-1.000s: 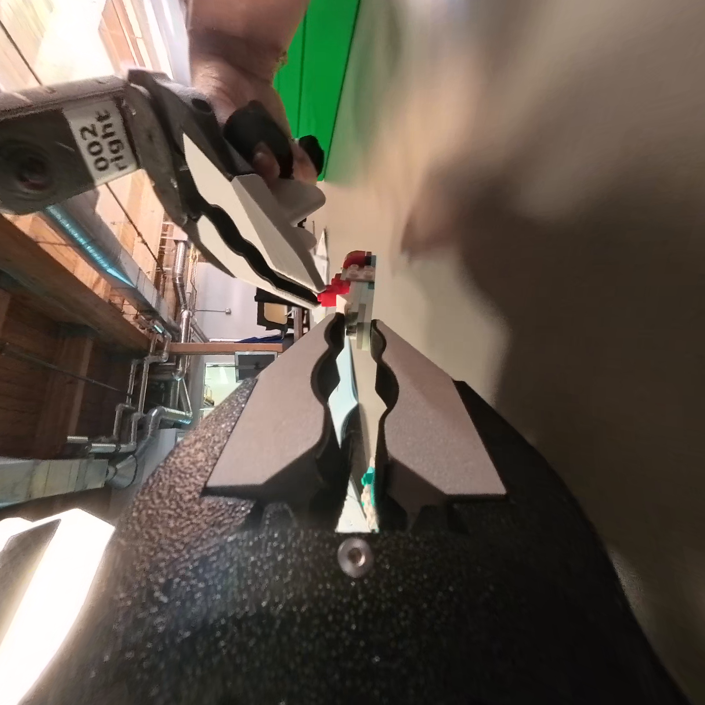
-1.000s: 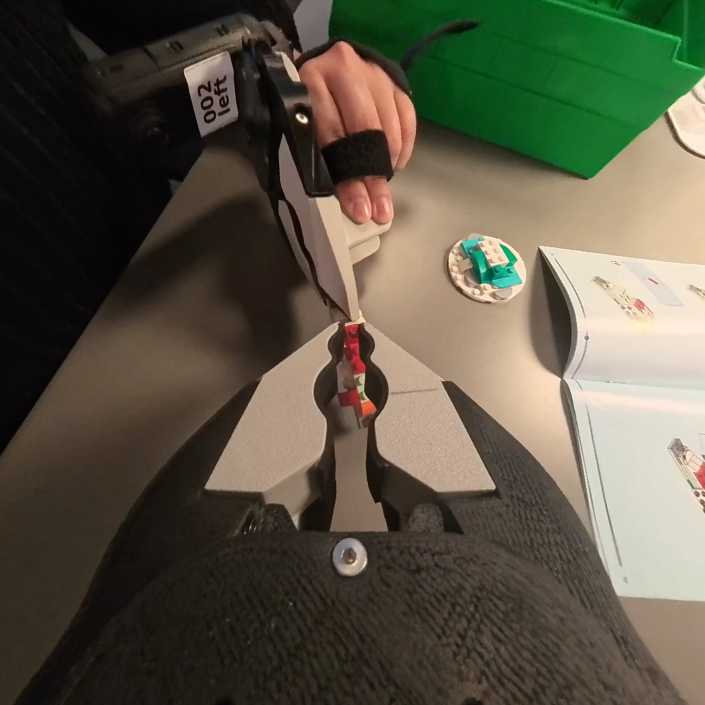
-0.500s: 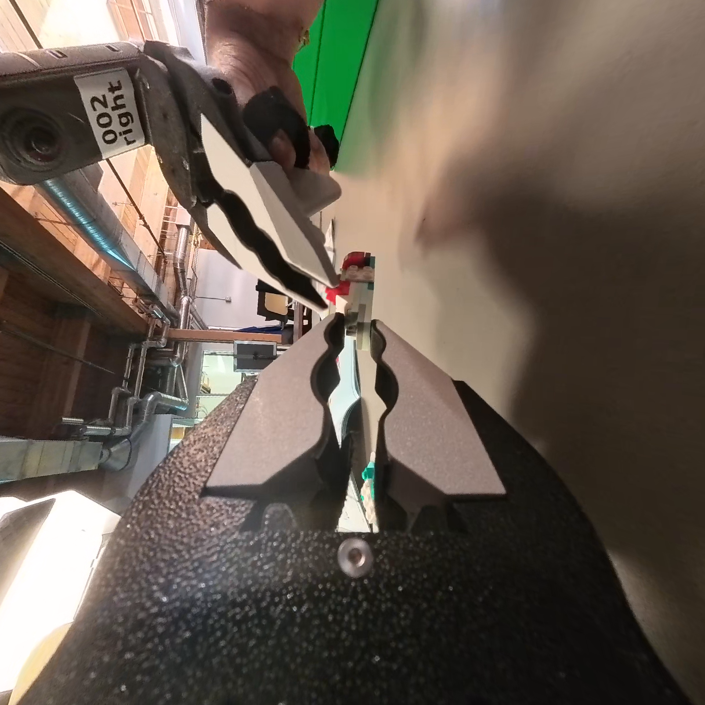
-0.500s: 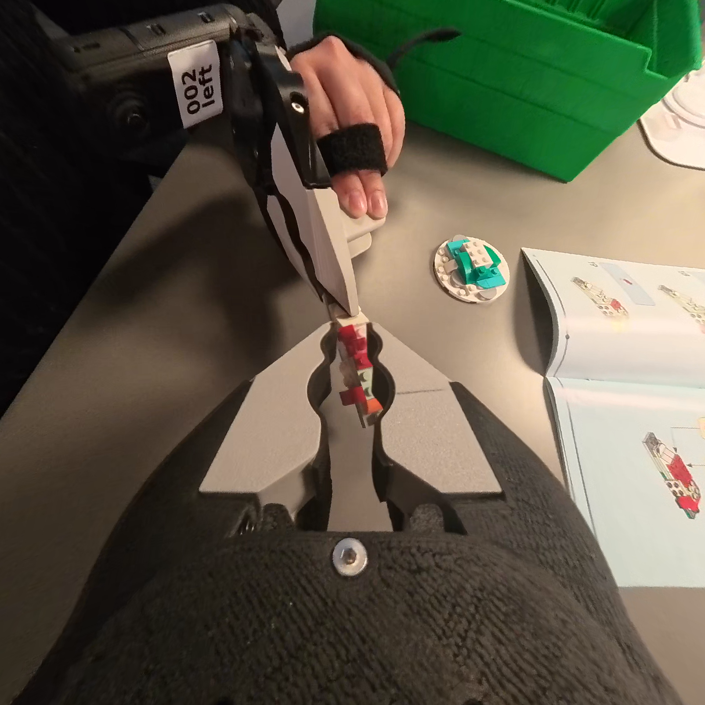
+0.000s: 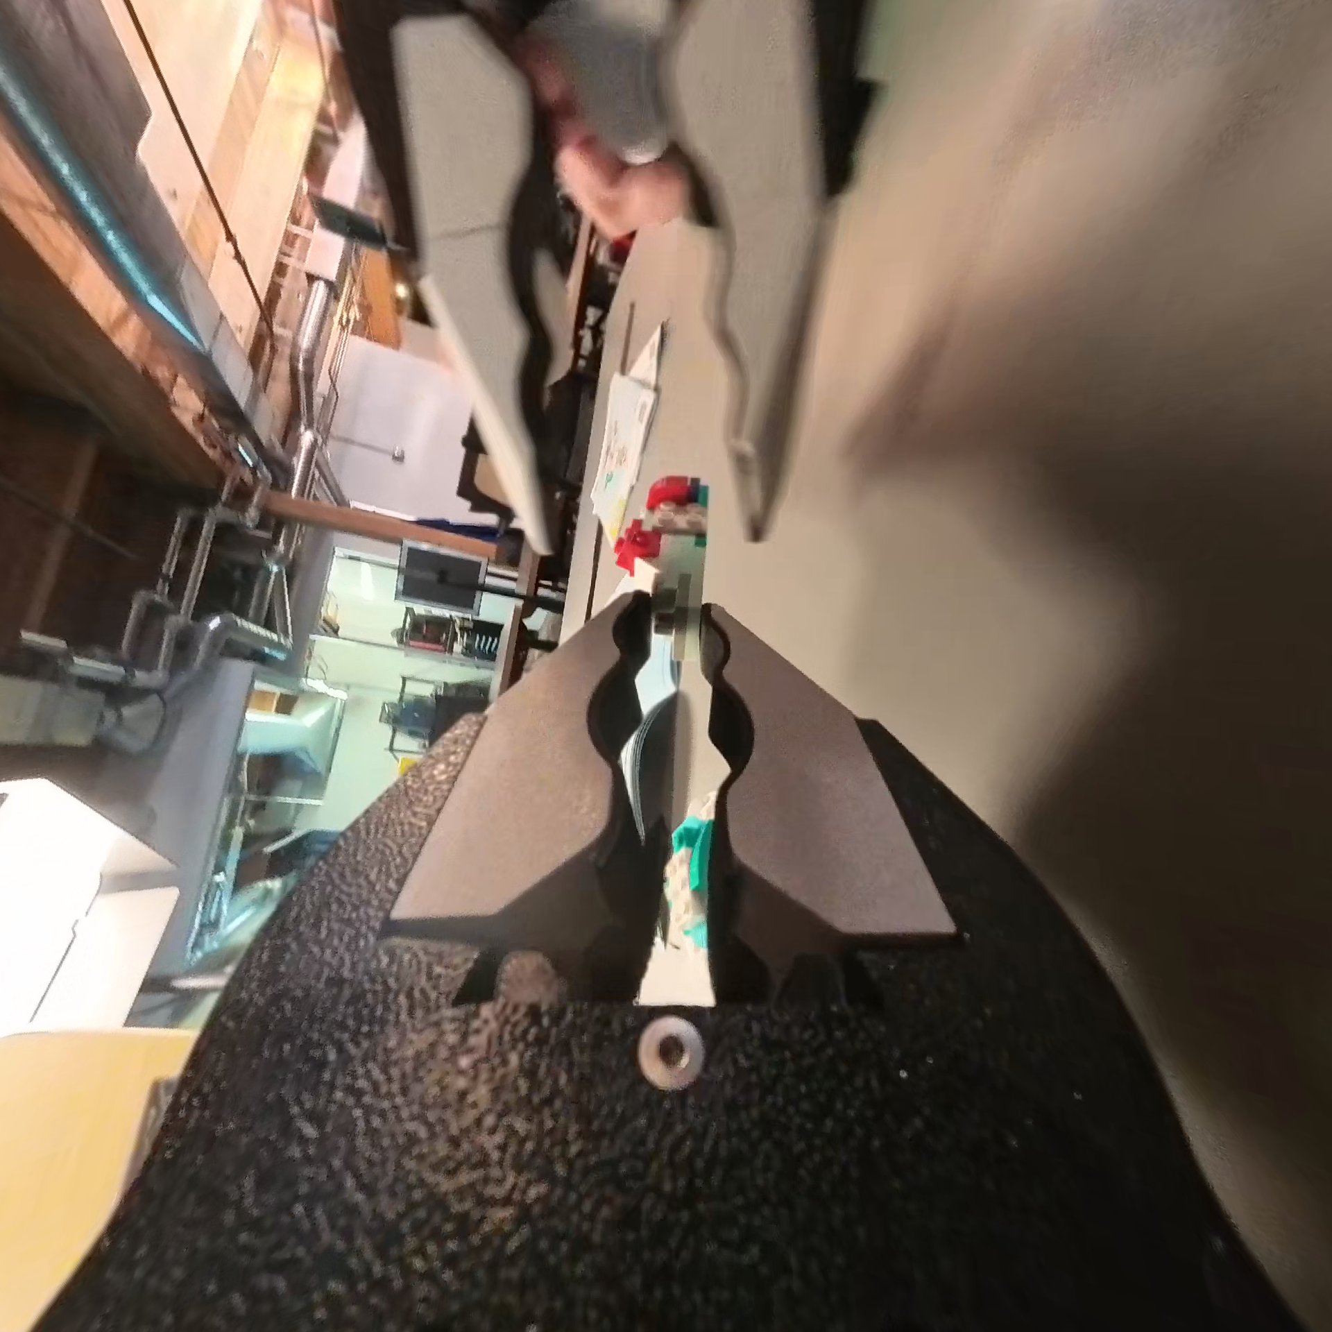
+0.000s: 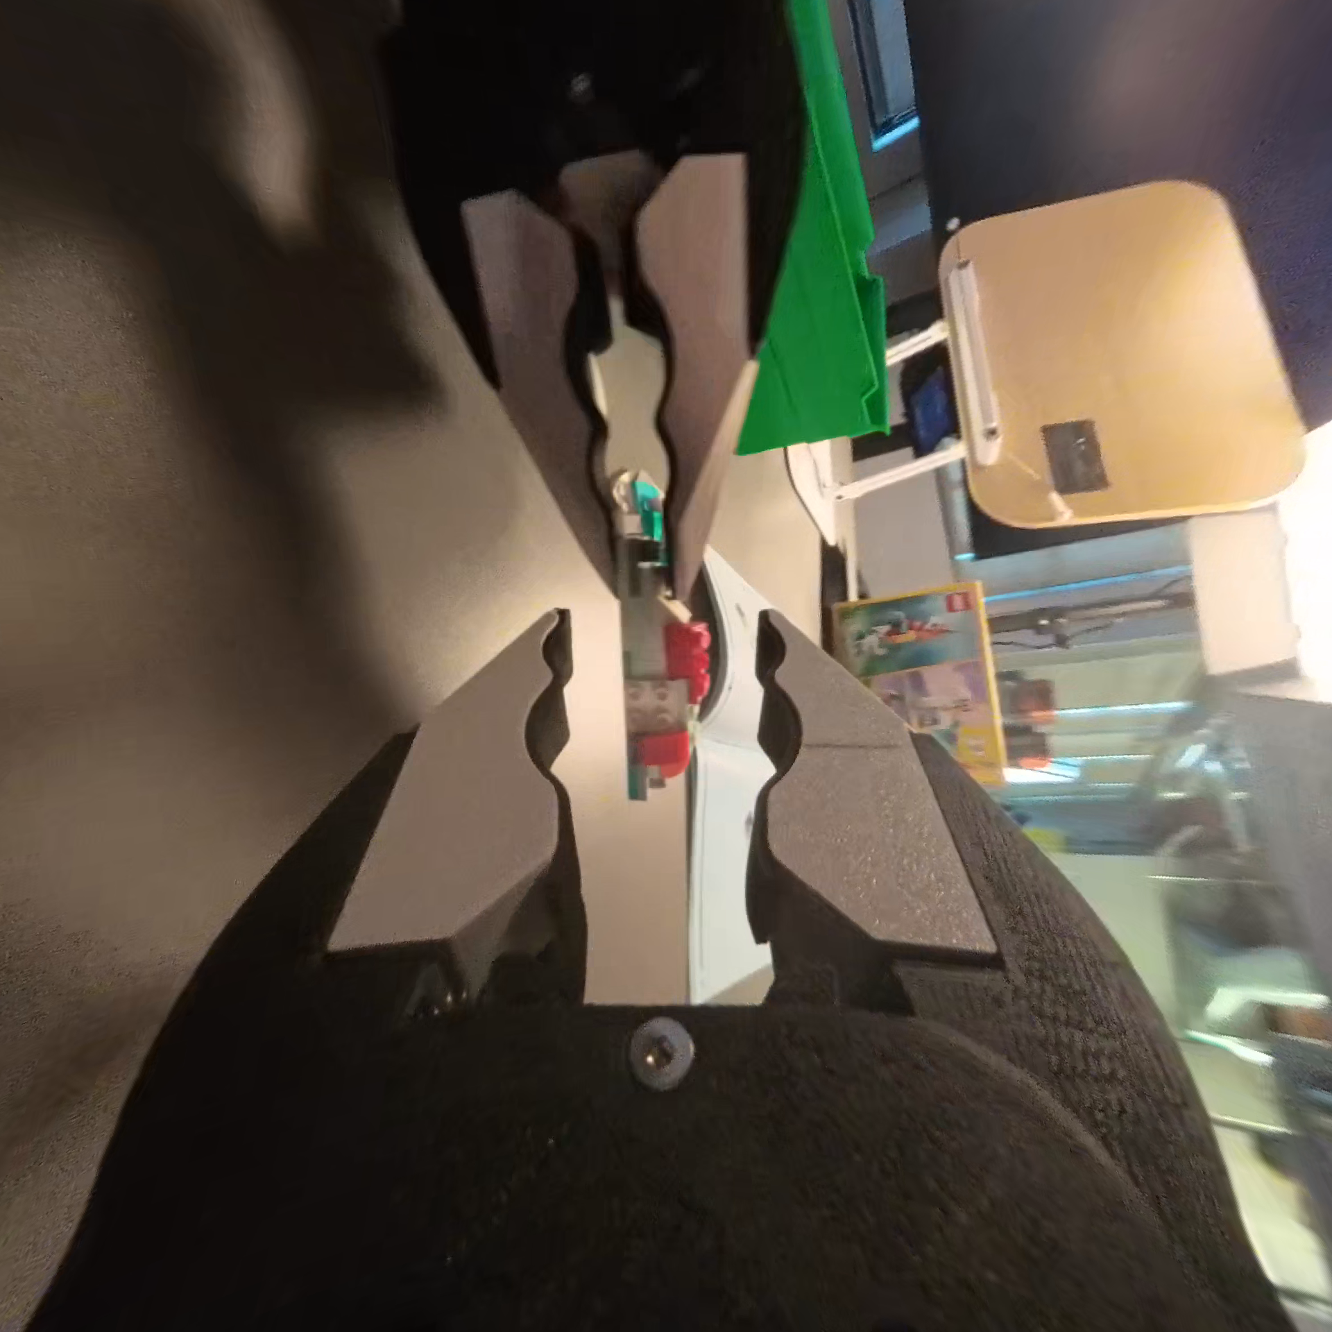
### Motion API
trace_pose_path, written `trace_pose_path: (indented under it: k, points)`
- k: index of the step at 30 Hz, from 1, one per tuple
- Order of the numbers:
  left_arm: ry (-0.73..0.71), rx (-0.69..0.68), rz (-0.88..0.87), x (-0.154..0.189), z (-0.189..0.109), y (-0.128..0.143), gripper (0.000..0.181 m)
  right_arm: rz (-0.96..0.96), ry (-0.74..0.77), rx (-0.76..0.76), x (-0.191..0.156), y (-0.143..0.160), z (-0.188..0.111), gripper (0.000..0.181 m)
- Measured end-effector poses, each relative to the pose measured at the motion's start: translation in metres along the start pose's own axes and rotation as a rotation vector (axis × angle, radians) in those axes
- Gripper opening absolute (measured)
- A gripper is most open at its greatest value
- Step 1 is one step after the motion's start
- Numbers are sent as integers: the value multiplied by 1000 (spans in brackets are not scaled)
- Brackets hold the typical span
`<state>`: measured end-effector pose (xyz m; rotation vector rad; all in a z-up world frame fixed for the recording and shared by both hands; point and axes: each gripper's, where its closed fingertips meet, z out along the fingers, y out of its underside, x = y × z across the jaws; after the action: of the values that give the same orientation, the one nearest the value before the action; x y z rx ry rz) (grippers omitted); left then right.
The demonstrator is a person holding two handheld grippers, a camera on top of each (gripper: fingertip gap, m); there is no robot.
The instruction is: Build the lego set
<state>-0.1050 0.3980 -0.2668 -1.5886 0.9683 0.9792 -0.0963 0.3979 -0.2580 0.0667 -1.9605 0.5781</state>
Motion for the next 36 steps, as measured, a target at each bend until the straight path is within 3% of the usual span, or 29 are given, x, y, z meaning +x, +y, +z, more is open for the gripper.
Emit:
trace_pose_path:
  k: [7, 22, 26, 36]
  points:
    - [-6, 1, -46, -4, 0, 1, 11, -213, 206, -61, 5, 4, 6, 51]
    - [-11, 23, -20, -5, -3, -6, 11, -227, 209, -93, 2, 8, 14, 41]
    - [-1, 41, -24, -2, -3, -11, 11, -247, 251, -101, 5, 8, 14, 28]
    - [17, 52, -102, -3, -2, -11, 11, -213, 276, -77, 7, 8, 12, 28]
